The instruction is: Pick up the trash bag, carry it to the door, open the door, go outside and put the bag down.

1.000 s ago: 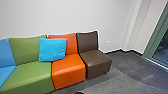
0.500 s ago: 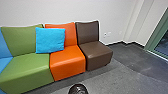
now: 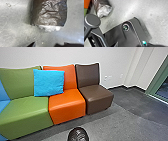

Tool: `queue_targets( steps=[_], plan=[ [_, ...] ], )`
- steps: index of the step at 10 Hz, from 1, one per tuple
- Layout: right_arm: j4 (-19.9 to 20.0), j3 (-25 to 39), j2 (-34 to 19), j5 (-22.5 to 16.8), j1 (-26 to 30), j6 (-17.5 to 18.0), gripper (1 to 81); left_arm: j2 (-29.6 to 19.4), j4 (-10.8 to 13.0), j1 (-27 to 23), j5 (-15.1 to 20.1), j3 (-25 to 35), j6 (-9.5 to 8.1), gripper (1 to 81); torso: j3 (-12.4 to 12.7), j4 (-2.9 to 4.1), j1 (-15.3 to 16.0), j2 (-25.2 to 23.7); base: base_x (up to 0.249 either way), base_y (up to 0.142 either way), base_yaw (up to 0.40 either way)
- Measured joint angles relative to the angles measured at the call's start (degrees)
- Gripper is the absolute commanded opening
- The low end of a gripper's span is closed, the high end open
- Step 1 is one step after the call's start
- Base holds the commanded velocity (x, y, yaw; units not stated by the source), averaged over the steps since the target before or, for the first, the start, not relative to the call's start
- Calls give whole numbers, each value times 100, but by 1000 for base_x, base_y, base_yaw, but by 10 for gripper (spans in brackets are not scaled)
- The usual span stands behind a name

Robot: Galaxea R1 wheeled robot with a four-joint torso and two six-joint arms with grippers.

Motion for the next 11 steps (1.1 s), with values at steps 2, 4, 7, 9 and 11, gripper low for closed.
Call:
queue_targets(
  steps=[2,4,7,9,11],
  plan=[
    [-2,1,-5,4,-59,-5,811,-52,-30,-273,73,-46,0,811,-5,0,37,-50,0,0,0],
    [-2,11,4,11,-63,-2,811,83,-33,-380,126,-243,-1,811,-24,0,37,-46,0,0,0],
    [-4,45,2,41,-61,-7,811,511,-33,-714,495,-724,-4,811,-450,0,40,-46,0,0,0],
    [-4,52,0,66,-59,-7,811,642,-34,-1023,727,-935,-4,811,-649,0,46,-50,0,0,0],
    [-6,63,-28,83,-59,-7,811,646,-37,-1337,864,-1124,-105,811,-701,0,175,-256,0,0,0]
  ],
)
